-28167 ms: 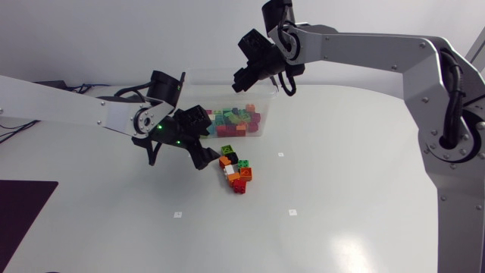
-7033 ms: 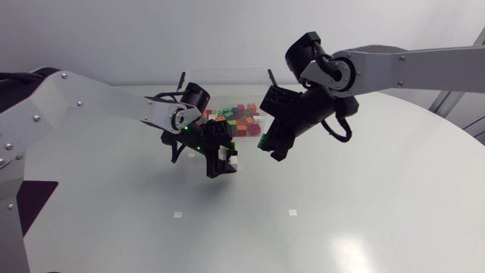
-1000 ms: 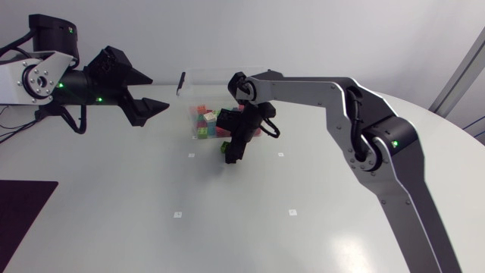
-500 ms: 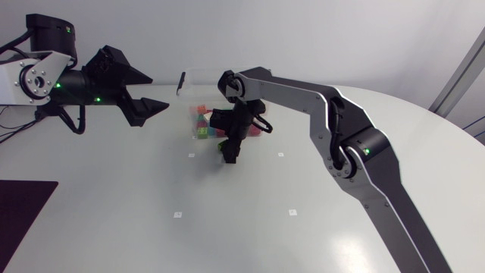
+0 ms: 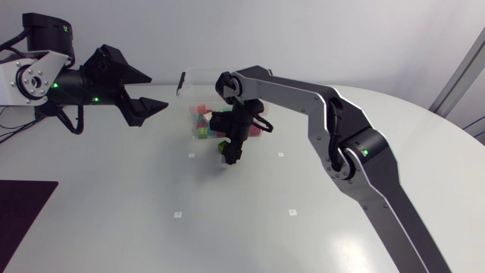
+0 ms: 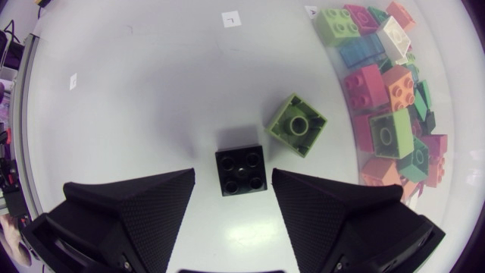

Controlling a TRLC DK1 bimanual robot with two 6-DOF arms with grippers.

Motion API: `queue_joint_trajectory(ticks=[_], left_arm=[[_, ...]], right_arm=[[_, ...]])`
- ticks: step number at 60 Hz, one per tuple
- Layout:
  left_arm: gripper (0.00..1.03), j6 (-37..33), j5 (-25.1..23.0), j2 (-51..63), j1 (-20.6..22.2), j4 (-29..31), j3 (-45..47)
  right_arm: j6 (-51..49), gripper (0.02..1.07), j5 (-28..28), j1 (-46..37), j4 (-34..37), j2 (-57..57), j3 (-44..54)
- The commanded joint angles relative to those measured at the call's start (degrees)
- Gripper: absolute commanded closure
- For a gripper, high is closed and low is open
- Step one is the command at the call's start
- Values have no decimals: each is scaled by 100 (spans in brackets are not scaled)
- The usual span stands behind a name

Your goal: Place the duplo bricks in the container

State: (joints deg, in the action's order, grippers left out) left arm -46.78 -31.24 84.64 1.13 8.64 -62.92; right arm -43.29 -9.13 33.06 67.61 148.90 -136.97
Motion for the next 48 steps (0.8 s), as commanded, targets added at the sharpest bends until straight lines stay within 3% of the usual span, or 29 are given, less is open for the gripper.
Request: queue_joint_trajectory(ticks=[1, 10, 14, 27, 37, 48], left_arm=[[5, -147, -66, -141, -42, -3, 148], [5, -147, -66, -185, -33, -3, 183], [5, -147, -66, -211, -33, -3, 201], [5, -147, -66, -246, 2, -12, 262], [5, -147, -66, -246, 90, -21, 324], [5, -164, -57, -123, 177, -3, 394]], right_arm=[[66, 36, 69, 104, 191, 333, -137], [128, 43, 130, 157, 498, 614, -621], [172, 59, 289, 183, 533, 711, -735], [224, 89, 315, 139, 533, 675, -753], [330, 89, 271, 157, 305, 174, -348], [453, 89, 218, 201, -319, -748, 812]])
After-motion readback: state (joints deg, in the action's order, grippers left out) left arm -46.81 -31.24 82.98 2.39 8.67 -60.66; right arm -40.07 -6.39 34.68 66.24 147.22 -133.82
